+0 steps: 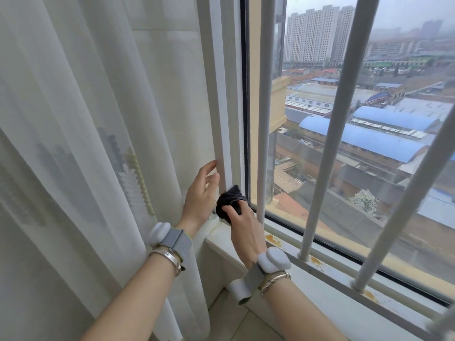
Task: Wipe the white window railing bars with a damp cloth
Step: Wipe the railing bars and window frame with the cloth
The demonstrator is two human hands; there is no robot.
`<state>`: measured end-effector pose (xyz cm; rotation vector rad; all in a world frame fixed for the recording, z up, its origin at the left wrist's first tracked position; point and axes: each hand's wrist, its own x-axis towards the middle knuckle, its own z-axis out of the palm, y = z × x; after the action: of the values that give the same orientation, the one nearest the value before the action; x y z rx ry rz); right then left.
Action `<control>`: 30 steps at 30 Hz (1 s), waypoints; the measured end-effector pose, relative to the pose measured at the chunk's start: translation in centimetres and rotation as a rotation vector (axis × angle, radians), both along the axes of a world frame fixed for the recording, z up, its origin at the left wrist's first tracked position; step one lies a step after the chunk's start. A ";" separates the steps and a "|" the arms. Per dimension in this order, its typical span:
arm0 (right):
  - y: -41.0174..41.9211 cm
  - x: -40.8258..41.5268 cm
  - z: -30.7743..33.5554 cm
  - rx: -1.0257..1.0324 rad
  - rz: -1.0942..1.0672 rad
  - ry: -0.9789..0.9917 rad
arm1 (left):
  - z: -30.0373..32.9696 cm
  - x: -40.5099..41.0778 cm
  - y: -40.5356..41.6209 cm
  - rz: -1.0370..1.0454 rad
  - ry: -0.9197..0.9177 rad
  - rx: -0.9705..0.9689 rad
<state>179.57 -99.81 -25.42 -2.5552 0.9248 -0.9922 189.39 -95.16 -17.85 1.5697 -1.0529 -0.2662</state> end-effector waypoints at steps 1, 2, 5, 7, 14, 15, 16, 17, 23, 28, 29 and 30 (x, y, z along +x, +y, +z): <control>0.3 -0.5 0.4 -0.003 -0.018 -0.045 | -0.3 -0.1 0.0 0.001 -0.001 0.003; 0.7 -0.8 1.0 -0.020 -0.035 -0.112 | -0.5 0.0 0.1 0.004 0.002 0.009; 0.6 -0.3 3.9 -0.095 -0.063 -0.256 | -0.8 0.5 0.0 0.013 0.048 -0.006; -0.1 0.8 5.2 -0.125 -0.068 -0.255 | -0.5 0.9 0.0 0.018 0.062 -0.015; -0.3 2.0 -0.3 -0.155 -0.056 0.026 | -1.3 1.4 -0.5 -0.022 -0.011 -0.029; -0.2 1.8 -1.4 -0.170 -0.061 0.104 | -1.6 1.3 -0.6 -0.022 -0.015 -0.031; -0.3 1.7 -2.0 -0.201 -0.056 0.187 | -1.7 1.2 -0.7 -0.018 -0.026 -0.030; -0.3 1.5 -2.7 -0.241 -0.059 0.263 | -2.0 1.0 -0.7 -0.013 -0.032 -0.015; 0.0 -0.2 -3.0 -0.463 -0.104 0.487 | -3.5 -0.1 -1.5 0.028 -0.014 0.048; 0.4 -0.1 -3.6 -0.395 -0.165 0.524 | -4.7 0.4 -2.3 0.073 -0.054 0.111; 0.1 0.5 -3.7 -0.380 -0.162 0.527 | -5.0 0.5 -2.5 0.085 -0.071 0.123; 0.0 1.0 -3.8 -0.369 -0.153 0.545 | -5.3 0.5 -2.7 0.100 -0.083 0.124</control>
<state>180.54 -99.79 -29.19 -3.1962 1.1741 -0.5363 189.92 -97.82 -23.19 1.7522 -1.0343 -0.2022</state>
